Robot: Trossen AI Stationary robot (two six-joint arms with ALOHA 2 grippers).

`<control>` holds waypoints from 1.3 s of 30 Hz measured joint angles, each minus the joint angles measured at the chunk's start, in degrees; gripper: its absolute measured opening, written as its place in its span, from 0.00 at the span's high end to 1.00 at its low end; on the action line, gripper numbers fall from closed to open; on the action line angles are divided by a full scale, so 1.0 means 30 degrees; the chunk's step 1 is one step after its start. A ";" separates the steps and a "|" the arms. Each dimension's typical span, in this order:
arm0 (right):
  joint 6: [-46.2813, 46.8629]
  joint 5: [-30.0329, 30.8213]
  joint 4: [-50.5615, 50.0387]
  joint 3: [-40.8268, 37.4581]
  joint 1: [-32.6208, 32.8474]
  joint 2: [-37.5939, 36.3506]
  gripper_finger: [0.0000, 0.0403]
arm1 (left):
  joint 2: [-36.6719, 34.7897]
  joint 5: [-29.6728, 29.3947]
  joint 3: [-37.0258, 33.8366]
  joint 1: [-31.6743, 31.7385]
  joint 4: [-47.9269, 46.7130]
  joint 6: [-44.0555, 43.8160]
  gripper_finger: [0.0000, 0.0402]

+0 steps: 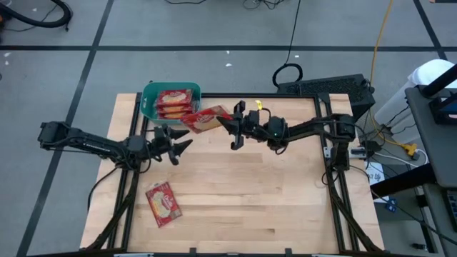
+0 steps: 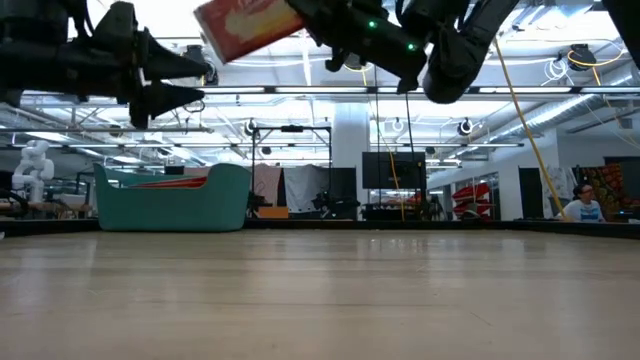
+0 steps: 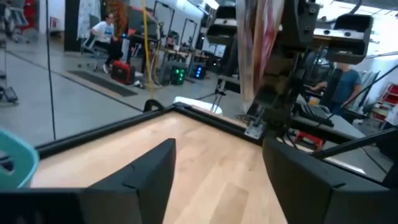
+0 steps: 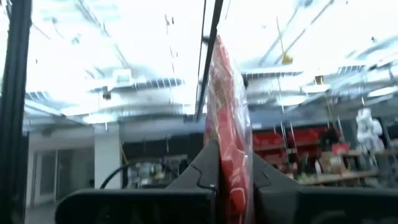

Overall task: Sort popcorn bags into baskets
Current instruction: Put the red popcorn bag into the green bin

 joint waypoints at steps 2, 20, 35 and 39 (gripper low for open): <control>0.0071 0.0142 0.0833 0.0145 0.0184 0.0447 0.99 | 0.0554 -0.0174 0.0332 -0.0230 0.0386 0.0367 0.36; -0.1053 0.0036 -0.0955 0.1080 0.0707 0.0582 0.97 | 0.2659 0.1035 0.1839 -0.0696 0.3561 0.4619 0.81; 0.0436 -0.2849 -1.1375 0.0024 -0.2795 -0.1354 0.75 | -0.4881 -0.1451 0.1839 0.1584 -0.5574 0.4818 0.96; 0.0231 -0.3051 -1.4548 0.0016 -0.3447 -0.1720 0.64 | -0.7142 -0.0833 0.1839 0.2472 -0.9918 0.3421 0.96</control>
